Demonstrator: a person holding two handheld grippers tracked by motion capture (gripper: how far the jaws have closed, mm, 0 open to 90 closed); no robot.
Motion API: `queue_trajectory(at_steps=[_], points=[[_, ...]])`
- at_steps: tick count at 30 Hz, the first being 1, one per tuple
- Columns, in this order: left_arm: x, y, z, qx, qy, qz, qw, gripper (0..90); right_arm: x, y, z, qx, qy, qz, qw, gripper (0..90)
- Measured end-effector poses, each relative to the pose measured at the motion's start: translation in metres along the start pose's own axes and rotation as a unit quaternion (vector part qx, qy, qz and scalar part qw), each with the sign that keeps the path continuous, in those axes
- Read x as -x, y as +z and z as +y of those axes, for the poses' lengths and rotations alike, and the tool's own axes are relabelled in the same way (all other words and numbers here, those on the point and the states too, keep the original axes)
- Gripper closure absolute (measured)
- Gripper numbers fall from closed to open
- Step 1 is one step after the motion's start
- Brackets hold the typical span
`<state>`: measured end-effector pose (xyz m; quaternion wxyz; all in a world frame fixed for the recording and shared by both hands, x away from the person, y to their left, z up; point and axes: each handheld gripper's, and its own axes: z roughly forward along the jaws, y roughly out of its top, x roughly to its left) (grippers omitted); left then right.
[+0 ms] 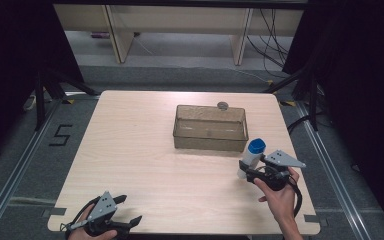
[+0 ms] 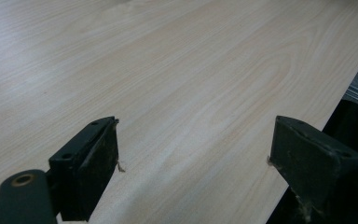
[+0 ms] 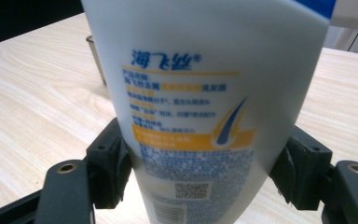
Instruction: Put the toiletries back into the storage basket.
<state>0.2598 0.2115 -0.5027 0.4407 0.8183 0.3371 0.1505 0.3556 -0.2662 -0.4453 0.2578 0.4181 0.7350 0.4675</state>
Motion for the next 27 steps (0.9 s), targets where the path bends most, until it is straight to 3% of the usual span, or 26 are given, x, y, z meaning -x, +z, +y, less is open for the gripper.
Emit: queue_trajectory(at_steps=[2,6,7,13,15,16,18,22,27], points=[[0.000,0.000,0.000,0.001,-0.001,-0.001,1.0000,15.1,0.000,0.001,0.003,-0.004,0.010,0.004,0.9999,31.2],[0.000,0.000,0.000,0.004,-0.002,-0.002,1.0000,15.0,0.004,0.004,0.008,0.003,-0.006,-0.004,1.0000,31.2],[0.000,0.000,0.000,0.004,-0.003,-0.004,1.0000,15.0,0.003,0.004,0.010,-0.002,0.004,0.000,1.0000,31.2],[0.000,0.001,0.000,0.007,-0.004,-0.004,1.0000,15.0,0.007,0.008,0.017,0.005,-0.005,-0.006,1.0000,31.2],[0.000,0.001,0.000,0.007,-0.005,-0.004,1.0000,15.1,0.007,0.009,0.018,0.001,0.002,0.000,1.0000,31.2],[0.000,0.000,0.000,0.005,-0.004,-0.005,1.0000,15.0,0.008,0.009,0.019,0.007,-0.008,-0.004,0.9999,31.2],[0.000,0.000,0.000,0.006,-0.004,-0.003,1.0000,15.1,0.008,0.009,0.021,0.000,0.003,0.003,1.0000,31.2],[0.000,0.000,0.000,0.004,-0.004,-0.002,1.0000,15.0,0.009,0.011,0.024,0.016,-0.005,-0.010,0.9998,31.2],[0.000,0.000,0.000,0.005,-0.004,-0.005,1.0000,15.0,0.010,0.011,0.030,0.008,-0.004,-0.001,1.0000,31.2]])
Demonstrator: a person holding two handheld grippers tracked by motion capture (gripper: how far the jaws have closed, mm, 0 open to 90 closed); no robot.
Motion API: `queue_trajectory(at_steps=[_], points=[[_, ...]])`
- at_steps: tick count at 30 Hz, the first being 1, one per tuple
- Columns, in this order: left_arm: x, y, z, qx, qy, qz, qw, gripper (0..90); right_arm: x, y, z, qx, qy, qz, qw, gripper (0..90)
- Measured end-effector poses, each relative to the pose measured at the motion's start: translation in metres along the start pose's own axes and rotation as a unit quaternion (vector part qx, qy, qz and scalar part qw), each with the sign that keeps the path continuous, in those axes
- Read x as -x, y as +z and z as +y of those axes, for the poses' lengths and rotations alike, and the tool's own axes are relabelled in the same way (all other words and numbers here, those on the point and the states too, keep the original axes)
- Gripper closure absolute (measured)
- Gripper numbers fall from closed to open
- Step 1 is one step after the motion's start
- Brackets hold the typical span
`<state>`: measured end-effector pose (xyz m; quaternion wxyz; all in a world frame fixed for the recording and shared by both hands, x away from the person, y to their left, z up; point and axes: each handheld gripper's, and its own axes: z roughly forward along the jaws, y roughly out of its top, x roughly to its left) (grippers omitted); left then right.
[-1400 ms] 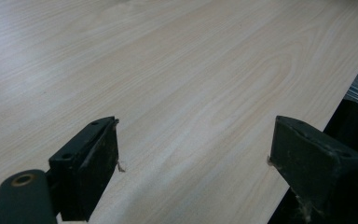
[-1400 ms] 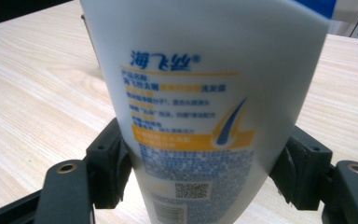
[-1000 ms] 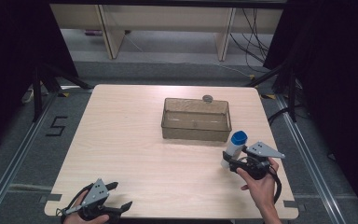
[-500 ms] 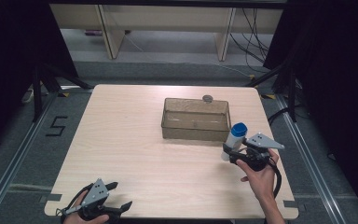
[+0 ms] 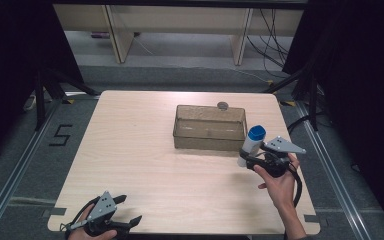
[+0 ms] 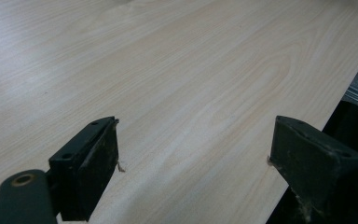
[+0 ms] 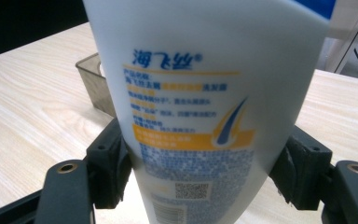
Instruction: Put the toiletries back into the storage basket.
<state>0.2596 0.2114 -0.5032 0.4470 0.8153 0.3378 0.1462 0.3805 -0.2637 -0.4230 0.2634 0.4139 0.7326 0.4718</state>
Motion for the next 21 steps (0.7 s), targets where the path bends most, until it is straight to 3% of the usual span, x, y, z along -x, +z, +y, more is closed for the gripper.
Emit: queue_trajectory(at_steps=[4,6,9,10,13,14,15,16,17,18,21], points=[[0.000,0.000,0.000,0.005,-0.004,-0.001,1.0000,15.0,0.002,0.002,0.004,0.005,-0.003,-0.004,1.0000,31.3],[-0.001,0.000,0.000,-0.001,0.001,0.002,1.0000,15.0,0.001,0.001,0.007,0.000,0.008,-0.003,1.0000,31.3],[0.000,0.000,0.000,0.005,-0.004,-0.001,1.0000,15.0,0.004,0.002,0.010,0.008,-0.007,-0.010,0.9999,31.3],[0.000,0.000,0.000,0.005,-0.003,0.000,1.0000,15.0,0.002,0.003,0.010,0.011,0.006,-0.009,0.9999,31.3],[0.000,-0.001,0.001,0.006,-0.005,-0.001,1.0000,15.0,0.002,0.003,0.013,0.013,0.018,-0.004,0.9998,31.2],[0.000,-0.001,0.001,0.002,-0.002,0.003,1.0000,15.0,0.004,0.002,0.015,0.005,0.010,-0.006,0.9999,31.3],[0.000,-0.001,0.001,0.005,-0.003,0.001,1.0000,15.0,0.003,0.002,0.016,0.006,0.025,-0.006,0.9996,31.3],[0.000,-0.001,0.000,0.005,-0.004,-0.002,1.0000,15.0,0.006,0.003,0.017,0.010,0.011,-0.007,0.9999,31.2],[0.000,0.000,0.000,0.005,-0.005,-0.001,1.0000,15.1,0.005,0.003,0.019,0.006,0.020,-0.008,0.9997,31.3],[0.000,0.000,0.000,0.006,-0.005,-0.001,1.0000,15.0,0.007,0.003,0.020,0.012,0.011,-0.007,0.9998,31.2],[0.000,0.000,0.000,0.005,-0.004,-0.001,1.0000,15.0,0.008,0.004,0.024,0.013,0.022,-0.008,0.9997,31.3]])
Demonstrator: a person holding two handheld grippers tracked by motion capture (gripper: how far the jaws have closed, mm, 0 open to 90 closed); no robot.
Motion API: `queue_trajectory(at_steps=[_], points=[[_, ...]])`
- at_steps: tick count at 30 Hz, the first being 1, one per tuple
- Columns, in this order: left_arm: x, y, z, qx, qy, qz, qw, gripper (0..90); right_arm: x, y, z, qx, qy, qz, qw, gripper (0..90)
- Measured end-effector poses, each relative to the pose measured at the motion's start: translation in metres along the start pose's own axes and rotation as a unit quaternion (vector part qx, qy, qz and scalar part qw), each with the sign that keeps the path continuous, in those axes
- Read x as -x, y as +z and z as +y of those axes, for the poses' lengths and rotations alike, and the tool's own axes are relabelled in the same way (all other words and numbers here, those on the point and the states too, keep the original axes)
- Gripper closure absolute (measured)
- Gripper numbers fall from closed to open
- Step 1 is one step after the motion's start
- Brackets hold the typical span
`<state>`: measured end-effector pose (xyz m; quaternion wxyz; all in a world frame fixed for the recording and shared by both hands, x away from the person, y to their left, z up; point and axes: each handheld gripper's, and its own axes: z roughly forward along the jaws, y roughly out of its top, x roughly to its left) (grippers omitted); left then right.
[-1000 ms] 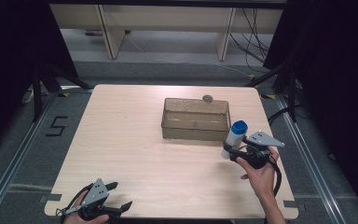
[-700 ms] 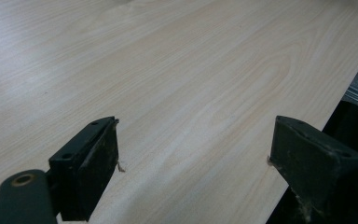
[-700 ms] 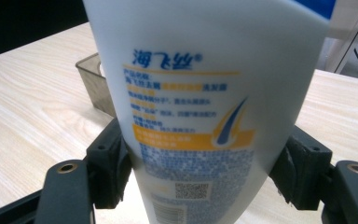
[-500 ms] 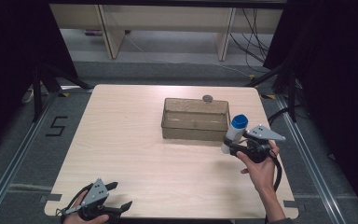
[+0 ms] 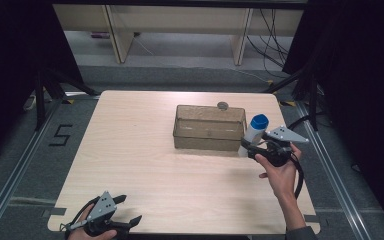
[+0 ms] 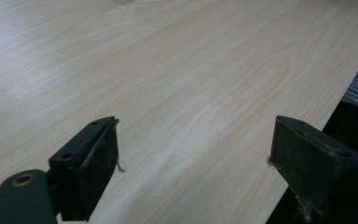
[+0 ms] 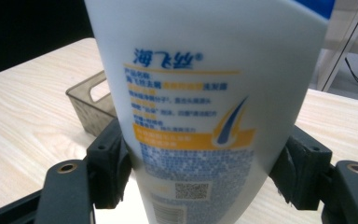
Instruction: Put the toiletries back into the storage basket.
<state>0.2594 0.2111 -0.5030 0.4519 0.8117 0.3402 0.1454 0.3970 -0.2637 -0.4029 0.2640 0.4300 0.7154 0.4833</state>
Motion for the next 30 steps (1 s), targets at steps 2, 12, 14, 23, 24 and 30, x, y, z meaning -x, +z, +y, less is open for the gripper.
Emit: queue_trajectory(at_steps=[2,12,14,23,24,30], points=[[0.000,0.000,0.000,0.000,-0.001,-0.001,1.0000,15.0,0.002,0.002,0.002,0.004,-0.007,0.000,1.0000,31.2],[0.000,0.000,0.000,0.001,-0.001,0.000,1.0000,15.1,0.006,0.010,0.008,0.000,0.004,-0.005,1.0000,31.3],[0.000,-0.001,0.000,-0.001,0.002,-0.002,1.0000,15.0,0.007,0.012,0.009,0.001,0.006,-0.009,0.9999,31.3],[0.000,-0.001,0.000,0.002,0.000,0.002,1.0000,15.1,0.012,0.020,0.015,0.003,0.003,-0.012,0.9999,31.3],[0.000,-0.001,0.000,-0.002,0.003,-0.001,1.0000,15.1,0.013,0.021,0.016,0.006,0.002,-0.012,0.9999,31.3],[0.000,-0.001,0.000,-0.003,0.004,0.001,1.0000,15.0,0.011,0.026,0.021,0.007,0.002,-0.008,0.9999,31.3]])
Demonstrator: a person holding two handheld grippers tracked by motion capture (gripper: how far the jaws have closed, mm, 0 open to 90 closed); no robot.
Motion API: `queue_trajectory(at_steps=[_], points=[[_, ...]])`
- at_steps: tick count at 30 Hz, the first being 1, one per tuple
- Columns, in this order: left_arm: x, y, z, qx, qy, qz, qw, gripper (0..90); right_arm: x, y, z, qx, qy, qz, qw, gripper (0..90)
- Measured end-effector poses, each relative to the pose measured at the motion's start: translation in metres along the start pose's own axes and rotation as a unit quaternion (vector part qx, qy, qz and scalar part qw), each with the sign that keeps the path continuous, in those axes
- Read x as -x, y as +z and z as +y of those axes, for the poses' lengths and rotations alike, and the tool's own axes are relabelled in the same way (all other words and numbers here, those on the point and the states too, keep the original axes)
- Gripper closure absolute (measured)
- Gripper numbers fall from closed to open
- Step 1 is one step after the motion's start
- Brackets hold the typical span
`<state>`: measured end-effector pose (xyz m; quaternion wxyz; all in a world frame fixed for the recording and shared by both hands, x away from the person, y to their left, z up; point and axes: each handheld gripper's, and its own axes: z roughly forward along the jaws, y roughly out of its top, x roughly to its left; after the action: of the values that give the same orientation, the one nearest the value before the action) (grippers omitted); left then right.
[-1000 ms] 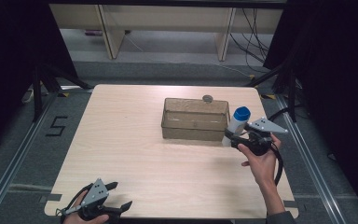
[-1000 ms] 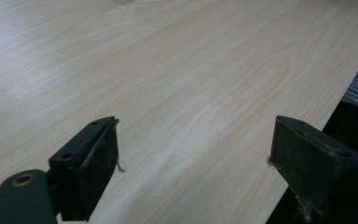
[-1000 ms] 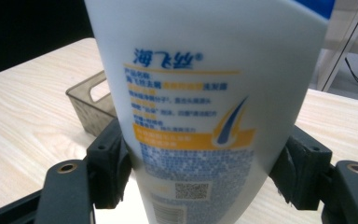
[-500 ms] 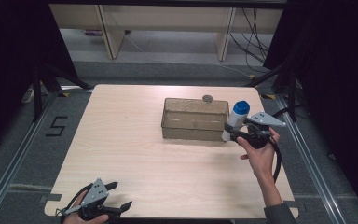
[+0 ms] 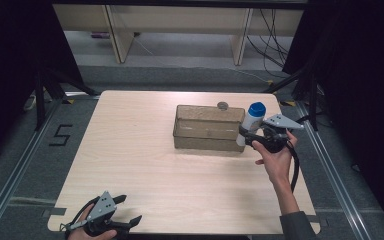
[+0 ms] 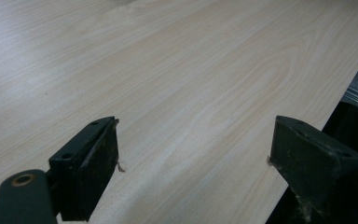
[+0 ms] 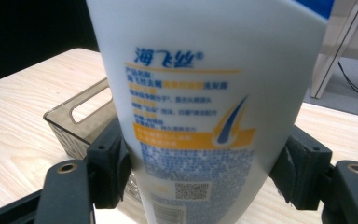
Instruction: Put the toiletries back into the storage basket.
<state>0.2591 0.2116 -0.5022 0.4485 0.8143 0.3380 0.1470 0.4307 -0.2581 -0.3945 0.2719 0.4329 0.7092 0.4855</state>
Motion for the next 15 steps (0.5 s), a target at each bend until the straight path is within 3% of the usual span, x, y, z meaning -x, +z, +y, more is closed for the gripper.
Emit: queue_trajectory(at_steps=[4,6,7,11,12,14,15], points=[[0.000,0.000,0.000,-0.001,0.000,0.001,1.0000,15.1,0.000,0.004,0.005,0.003,-0.010,-0.003,0.9999,31.3],[0.000,0.000,0.000,0.001,-0.003,-0.001,1.0000,15.0,-0.002,0.007,0.007,0.006,0.000,0.003,1.0000,31.3],[0.000,0.000,0.000,0.001,-0.001,0.000,1.0000,15.1,-0.001,0.008,0.008,0.006,-0.009,-0.002,0.9999,31.3],[0.000,0.001,0.000,0.002,-0.003,-0.001,1.0000,15.0,-0.002,0.014,0.010,0.002,-0.005,0.006,1.0000,31.3],[0.000,0.000,0.000,0.002,-0.002,-0.001,1.0000,15.1,-0.001,0.016,0.010,0.013,-0.014,-0.004,0.9998,31.3],[0.000,0.000,0.000,0.002,-0.001,-0.001,1.0000,15.0,-0.002,0.017,0.010,0.001,0.000,0.003,1.0000,31.3],[0.000,0.000,0.000,-0.001,0.001,0.001,1.0000,15.1,-0.001,0.019,0.011,0.003,-0.011,0.002,0.9999,31.3]])
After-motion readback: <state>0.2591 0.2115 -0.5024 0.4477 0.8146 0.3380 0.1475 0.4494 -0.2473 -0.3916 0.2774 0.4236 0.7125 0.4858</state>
